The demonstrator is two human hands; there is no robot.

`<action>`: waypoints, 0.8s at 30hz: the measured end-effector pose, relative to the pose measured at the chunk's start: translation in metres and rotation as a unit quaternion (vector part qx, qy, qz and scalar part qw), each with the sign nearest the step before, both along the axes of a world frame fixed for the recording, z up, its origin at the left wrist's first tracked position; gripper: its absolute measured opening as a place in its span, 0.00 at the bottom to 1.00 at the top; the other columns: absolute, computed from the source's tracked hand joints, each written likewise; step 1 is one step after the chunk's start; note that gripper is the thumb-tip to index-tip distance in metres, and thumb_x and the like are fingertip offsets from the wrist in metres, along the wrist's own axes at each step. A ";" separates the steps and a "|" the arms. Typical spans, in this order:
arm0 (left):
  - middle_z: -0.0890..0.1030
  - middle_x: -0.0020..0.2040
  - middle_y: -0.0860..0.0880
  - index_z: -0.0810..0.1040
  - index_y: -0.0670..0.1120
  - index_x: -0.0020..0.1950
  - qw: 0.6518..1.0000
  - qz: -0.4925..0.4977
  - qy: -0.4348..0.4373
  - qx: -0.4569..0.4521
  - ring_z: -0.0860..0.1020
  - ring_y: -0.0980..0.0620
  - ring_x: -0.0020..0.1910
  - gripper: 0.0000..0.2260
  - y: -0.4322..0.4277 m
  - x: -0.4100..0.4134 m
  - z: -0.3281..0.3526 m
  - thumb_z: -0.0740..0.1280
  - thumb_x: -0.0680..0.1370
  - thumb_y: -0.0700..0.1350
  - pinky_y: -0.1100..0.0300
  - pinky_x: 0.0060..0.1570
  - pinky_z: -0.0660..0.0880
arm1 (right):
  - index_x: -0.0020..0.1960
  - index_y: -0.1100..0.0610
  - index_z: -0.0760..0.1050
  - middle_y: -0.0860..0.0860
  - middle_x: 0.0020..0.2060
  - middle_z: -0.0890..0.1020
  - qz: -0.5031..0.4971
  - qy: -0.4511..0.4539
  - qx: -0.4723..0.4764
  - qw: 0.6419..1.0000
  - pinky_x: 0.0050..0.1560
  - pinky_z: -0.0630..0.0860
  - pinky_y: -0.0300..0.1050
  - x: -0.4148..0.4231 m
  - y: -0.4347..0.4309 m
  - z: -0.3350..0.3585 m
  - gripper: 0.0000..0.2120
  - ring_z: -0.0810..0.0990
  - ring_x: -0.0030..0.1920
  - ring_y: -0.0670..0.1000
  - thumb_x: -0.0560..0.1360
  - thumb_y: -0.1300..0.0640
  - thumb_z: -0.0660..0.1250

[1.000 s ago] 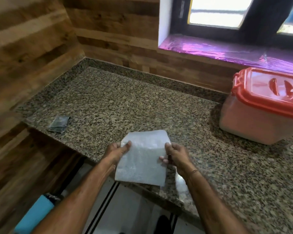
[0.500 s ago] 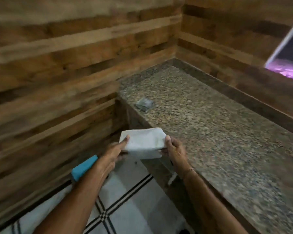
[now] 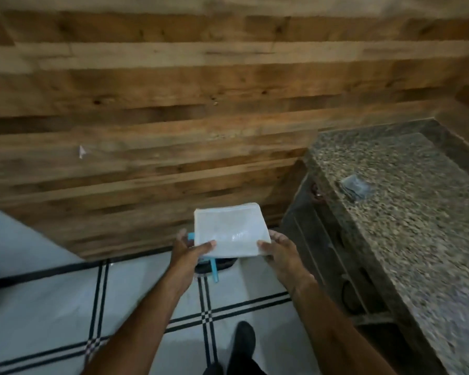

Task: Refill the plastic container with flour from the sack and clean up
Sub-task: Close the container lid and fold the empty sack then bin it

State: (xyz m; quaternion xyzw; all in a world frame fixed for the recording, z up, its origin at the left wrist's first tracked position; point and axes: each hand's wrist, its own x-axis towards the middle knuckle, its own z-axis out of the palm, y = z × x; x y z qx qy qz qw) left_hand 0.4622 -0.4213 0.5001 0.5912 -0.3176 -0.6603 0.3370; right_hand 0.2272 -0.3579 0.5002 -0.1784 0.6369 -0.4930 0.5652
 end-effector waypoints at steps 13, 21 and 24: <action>0.86 0.49 0.42 0.82 0.43 0.51 0.983 0.074 -0.085 0.142 0.84 0.47 0.42 0.08 -0.056 0.027 -0.125 0.75 0.78 0.47 0.57 0.38 0.80 | 0.53 0.58 0.81 0.55 0.48 0.84 0.028 0.031 0.154 0.987 0.43 0.76 0.44 0.041 -0.105 -0.145 0.10 0.81 0.48 0.53 0.80 0.52 0.72; 0.83 0.51 0.45 0.79 0.48 0.53 0.968 0.120 -0.154 0.155 0.82 0.43 0.52 0.08 -0.116 0.038 -0.298 0.75 0.78 0.45 0.46 0.55 0.82 | 0.63 0.61 0.76 0.63 0.60 0.82 -0.049 0.022 0.232 0.971 0.49 0.80 0.47 0.051 -0.147 -0.328 0.14 0.82 0.54 0.57 0.85 0.51 0.62; 0.83 0.54 0.43 0.80 0.49 0.49 0.960 0.140 -0.179 0.161 0.82 0.41 0.53 0.08 -0.138 0.052 -0.373 0.77 0.76 0.48 0.47 0.54 0.82 | 0.70 0.63 0.72 0.66 0.70 0.75 0.032 0.034 0.311 0.949 0.67 0.77 0.61 0.061 -0.154 -0.412 0.26 0.77 0.68 0.66 0.83 0.44 0.66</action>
